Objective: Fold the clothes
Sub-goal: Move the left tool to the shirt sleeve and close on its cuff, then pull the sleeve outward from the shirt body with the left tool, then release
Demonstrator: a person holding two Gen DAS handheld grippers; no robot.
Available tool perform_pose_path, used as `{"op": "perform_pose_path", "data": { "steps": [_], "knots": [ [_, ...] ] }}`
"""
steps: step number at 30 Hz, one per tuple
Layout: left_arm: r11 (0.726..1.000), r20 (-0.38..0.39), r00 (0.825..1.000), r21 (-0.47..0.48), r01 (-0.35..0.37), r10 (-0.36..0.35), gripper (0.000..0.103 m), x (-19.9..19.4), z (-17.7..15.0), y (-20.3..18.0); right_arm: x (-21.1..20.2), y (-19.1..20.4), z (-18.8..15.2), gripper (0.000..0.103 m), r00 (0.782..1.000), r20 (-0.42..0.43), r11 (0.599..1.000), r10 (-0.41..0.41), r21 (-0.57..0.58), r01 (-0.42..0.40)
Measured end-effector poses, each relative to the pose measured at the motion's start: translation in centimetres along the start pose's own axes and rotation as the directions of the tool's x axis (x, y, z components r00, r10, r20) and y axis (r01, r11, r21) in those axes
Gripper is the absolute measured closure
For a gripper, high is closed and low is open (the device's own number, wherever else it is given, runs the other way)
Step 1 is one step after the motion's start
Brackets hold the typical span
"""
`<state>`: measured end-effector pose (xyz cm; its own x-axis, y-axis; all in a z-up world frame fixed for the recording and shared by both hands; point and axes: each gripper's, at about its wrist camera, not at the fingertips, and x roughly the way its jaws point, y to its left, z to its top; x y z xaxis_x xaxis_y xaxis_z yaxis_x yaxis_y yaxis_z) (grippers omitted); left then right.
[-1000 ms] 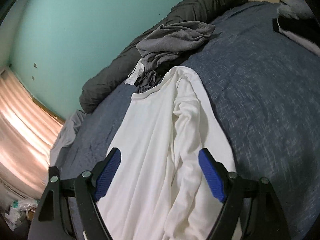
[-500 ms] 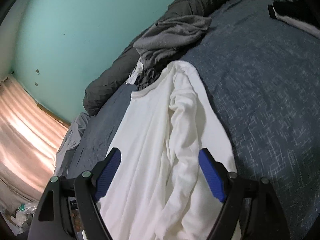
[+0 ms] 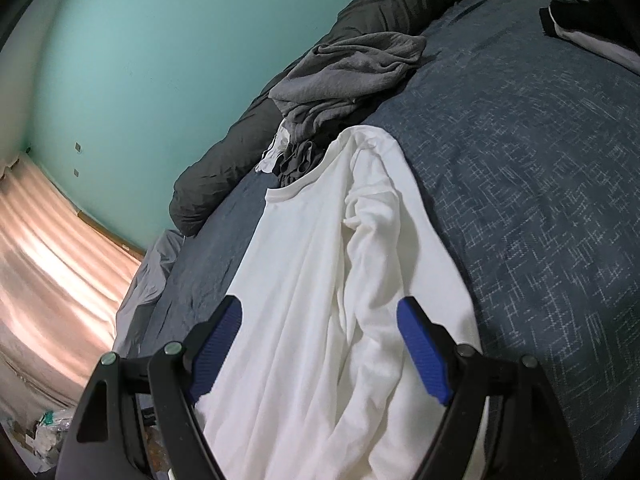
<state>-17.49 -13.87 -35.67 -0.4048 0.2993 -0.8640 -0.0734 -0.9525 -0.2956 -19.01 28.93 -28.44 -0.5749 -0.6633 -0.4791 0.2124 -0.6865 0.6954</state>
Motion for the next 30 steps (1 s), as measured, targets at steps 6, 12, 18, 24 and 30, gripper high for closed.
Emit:
{"op": "perform_pose_path", "data": {
  "steps": [6,12,18,24,30],
  "knots": [
    [1.000,0.095,0.995,-0.016,-0.010,0.012,0.100,-4.7,1.3,1.3,0.1,-0.1,0.1,0.022,1.000,-0.002,1.000,0.004,0.007,-0.004],
    [0.994,0.169,0.980,-0.036,-0.100,0.105,0.101,-9.6,3.1,3.5,0.0,0.0,0.1,0.022,1.000,0.004,1.000,0.008,0.010,-0.008],
    [0.974,0.236,0.945,-0.085,-0.211,0.226,0.101,-14.5,6.2,7.5,0.1,-0.1,0.2,0.022,1.000,0.002,1.000,0.008,0.011,-0.008],
    [0.936,0.274,0.895,-0.089,-0.340,0.351,0.103,-18.0,9.4,10.0,0.4,-0.2,0.3,0.022,1.000,-0.001,1.000,0.003,0.009,-0.003],
    [0.941,0.241,0.910,-0.044,-0.336,0.337,0.103,-17.3,10.7,10.1,1.0,0.0,0.2,0.022,1.000,-0.011,1.000,-0.003,0.002,0.003]
  ]
}}
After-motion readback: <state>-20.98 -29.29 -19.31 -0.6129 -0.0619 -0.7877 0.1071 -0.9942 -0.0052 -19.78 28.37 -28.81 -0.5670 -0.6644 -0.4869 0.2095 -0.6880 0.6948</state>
